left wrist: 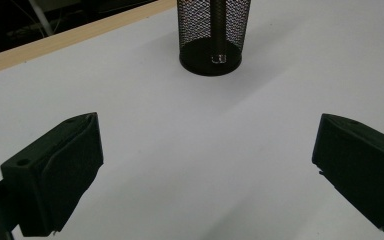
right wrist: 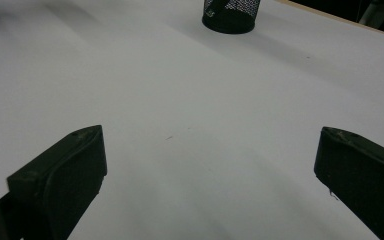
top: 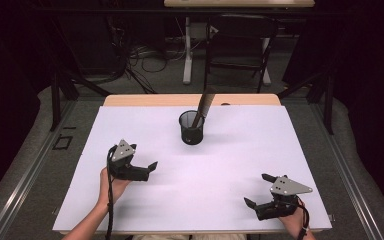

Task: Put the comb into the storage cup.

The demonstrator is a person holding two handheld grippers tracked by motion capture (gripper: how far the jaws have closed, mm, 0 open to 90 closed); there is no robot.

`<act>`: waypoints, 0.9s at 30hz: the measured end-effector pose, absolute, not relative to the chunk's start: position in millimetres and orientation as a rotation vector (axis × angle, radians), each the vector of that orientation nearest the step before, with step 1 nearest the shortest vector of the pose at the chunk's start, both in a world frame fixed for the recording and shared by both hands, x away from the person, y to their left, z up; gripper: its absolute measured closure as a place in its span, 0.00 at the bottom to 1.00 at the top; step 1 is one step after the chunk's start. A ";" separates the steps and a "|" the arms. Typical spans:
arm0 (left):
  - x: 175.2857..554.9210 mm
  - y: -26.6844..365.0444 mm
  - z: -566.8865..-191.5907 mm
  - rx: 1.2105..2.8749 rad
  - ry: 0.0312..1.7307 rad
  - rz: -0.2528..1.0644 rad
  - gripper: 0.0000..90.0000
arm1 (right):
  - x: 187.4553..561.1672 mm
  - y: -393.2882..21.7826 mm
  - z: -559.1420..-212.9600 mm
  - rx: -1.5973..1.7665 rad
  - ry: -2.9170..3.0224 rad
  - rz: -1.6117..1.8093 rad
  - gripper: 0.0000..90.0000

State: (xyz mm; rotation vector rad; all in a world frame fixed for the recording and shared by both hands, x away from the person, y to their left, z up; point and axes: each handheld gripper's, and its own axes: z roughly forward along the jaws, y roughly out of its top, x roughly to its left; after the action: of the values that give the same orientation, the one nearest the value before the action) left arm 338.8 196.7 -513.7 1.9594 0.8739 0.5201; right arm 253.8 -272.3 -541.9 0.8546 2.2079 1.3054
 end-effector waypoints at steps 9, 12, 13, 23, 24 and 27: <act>320.3 201.6 -517.9 1.941 0.877 0.521 0.00 | 252.7 -271.4 -540.9 0.849 2.207 1.309 0.00; 311.3 203.5 -518.4 1.932 0.874 0.526 0.00 | 252.5 -271.2 -540.8 0.847 2.208 1.308 0.00; 311.3 203.5 -518.4 1.932 0.874 0.526 0.00 | 252.6 -270.9 -540.9 0.845 2.206 1.312 0.00; 290.7 214.3 -523.0 1.897 0.869 0.533 0.00 | 251.6 -270.4 -540.2 0.843 2.201 1.312 0.00; 289.1 215.4 -523.4 1.892 0.868 0.537 0.00 | 251.4 -270.1 -540.1 0.842 2.202 1.311 0.00; 286.2 217.4 -524.8 1.889 0.873 0.532 0.00 | 250.6 -270.0 -539.4 0.837 2.204 1.308 0.00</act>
State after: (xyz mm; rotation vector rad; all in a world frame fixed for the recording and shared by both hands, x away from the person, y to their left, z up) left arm 286.2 217.4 -524.8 1.8891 0.8730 0.5322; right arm 250.6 -270.0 -539.4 0.8371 2.2043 1.3079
